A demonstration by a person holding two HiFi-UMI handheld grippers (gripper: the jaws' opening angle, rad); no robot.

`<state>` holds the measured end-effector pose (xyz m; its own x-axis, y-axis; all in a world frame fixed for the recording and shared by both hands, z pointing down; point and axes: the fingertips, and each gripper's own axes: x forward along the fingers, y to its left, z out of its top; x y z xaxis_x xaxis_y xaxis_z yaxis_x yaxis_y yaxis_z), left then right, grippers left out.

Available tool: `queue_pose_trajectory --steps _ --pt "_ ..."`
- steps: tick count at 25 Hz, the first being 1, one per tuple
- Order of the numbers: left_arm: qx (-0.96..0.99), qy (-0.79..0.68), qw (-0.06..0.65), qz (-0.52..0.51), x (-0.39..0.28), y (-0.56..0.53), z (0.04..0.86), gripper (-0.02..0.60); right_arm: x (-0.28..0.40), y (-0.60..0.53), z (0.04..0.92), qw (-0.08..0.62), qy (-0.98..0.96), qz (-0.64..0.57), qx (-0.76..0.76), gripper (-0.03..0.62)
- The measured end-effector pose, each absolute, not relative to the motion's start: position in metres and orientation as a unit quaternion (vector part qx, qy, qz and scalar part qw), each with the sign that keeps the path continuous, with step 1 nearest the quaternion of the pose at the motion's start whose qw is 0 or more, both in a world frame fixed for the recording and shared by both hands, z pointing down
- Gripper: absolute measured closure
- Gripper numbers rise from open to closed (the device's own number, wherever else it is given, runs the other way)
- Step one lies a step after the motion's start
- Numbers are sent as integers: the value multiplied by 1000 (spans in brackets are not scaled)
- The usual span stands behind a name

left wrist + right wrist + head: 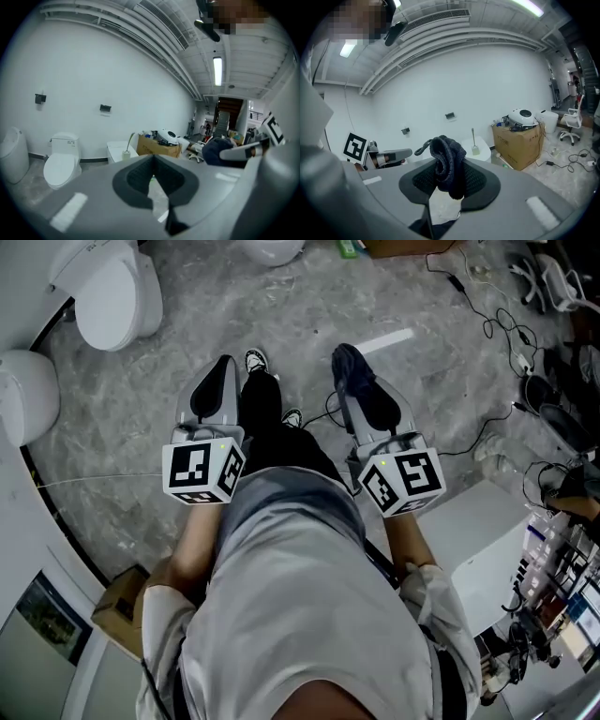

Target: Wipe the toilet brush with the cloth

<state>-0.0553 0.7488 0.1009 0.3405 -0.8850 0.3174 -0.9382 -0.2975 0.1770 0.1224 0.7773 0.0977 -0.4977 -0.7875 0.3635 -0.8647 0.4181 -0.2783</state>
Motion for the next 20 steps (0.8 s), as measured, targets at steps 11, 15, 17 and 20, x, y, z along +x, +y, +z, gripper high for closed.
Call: queue_pose_trajectory --steps 11,15,17,20 --pt "802 -569 167 75 -74 655 99 581 95 689 100 110 -845 218 476 491" --pt "807 -562 164 78 -84 611 98 581 80 646 98 114 -845 220 474 494" --pt "809 -559 163 78 -90 587 97 581 73 622 96 115 -845 221 473 494" --pt "812 -555 162 78 -97 551 90 581 64 586 91 117 -844 222 473 494"
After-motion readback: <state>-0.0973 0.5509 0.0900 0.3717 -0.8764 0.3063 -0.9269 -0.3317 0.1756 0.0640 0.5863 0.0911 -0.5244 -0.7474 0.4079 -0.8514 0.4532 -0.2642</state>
